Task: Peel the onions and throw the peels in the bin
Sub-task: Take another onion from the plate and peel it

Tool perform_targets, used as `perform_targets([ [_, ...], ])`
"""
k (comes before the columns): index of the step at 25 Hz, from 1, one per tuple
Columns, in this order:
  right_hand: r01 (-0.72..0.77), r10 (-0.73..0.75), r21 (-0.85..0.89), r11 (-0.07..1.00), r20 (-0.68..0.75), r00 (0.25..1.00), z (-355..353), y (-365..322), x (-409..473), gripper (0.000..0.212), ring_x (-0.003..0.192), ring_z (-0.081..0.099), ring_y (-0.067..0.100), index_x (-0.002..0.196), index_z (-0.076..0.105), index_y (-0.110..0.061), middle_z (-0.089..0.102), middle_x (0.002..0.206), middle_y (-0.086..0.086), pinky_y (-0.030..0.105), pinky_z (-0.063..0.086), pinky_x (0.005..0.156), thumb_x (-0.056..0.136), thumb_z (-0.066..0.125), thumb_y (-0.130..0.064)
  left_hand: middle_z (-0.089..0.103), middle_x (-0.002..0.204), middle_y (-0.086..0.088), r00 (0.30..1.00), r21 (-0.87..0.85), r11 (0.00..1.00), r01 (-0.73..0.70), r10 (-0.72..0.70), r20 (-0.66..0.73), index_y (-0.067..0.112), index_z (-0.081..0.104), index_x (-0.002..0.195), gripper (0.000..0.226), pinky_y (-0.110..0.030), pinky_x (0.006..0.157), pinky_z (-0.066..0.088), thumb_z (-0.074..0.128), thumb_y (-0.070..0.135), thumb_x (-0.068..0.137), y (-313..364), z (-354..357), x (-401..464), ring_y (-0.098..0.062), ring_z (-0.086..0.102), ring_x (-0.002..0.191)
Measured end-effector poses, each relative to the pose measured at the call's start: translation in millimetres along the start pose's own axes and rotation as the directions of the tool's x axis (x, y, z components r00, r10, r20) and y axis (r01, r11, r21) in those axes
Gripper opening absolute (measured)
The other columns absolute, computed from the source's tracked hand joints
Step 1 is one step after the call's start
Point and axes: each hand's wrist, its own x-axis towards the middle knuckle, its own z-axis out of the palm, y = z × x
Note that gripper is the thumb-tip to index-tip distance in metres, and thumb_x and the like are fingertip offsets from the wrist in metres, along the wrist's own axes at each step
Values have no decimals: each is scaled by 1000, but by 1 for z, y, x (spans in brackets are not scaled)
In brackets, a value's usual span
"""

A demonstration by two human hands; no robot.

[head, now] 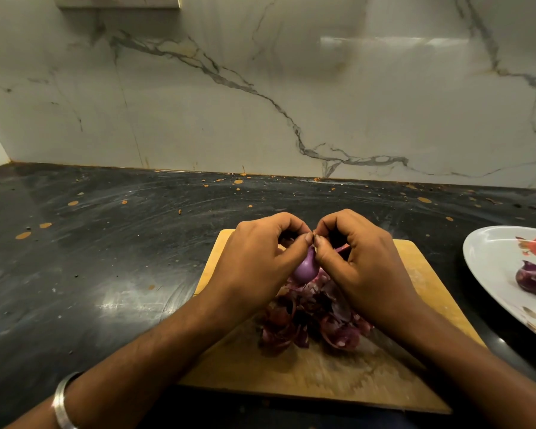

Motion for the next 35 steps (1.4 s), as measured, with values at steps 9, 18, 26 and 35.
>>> perform_targets([
  [9,24,-25,-21,999,-20,1000,-1,-4,-2,18,79,56,10,91,61,-16,59,85,-8,31,46,64,100,51,-28,71,77,9,987,-168,977,132,-145,-70,25,70,86,10,-33,66,57,64,20,92,-8,0,6,-8,68,73],
  [18,-119,98,145,982,145,984,0,-7,-4,50,89,69,5,125,55,-23,71,102,-12,31,58,73,83,71,-46,70,89,2,995,-354,933,63,-86,-50,21,66,97,8,-29,71,56,59,19,94,-3,-1,6,-10,67,82],
  [26,-142,115,138,980,183,976,-2,-3,-4,30,84,62,8,122,32,-34,63,97,-10,35,51,73,100,52,-38,71,88,14,983,142,973,-181,174,63,18,73,104,16,-27,72,53,58,14,99,-2,-22,9,-4,66,82],
  [35,-68,56,63,996,166,985,-3,-7,-4,23,67,56,11,113,36,-28,58,80,-6,35,44,59,100,48,-42,67,82,3,974,346,911,-224,218,55,15,66,101,24,-39,62,47,45,26,99,10,-3,-3,-17,60,70],
])
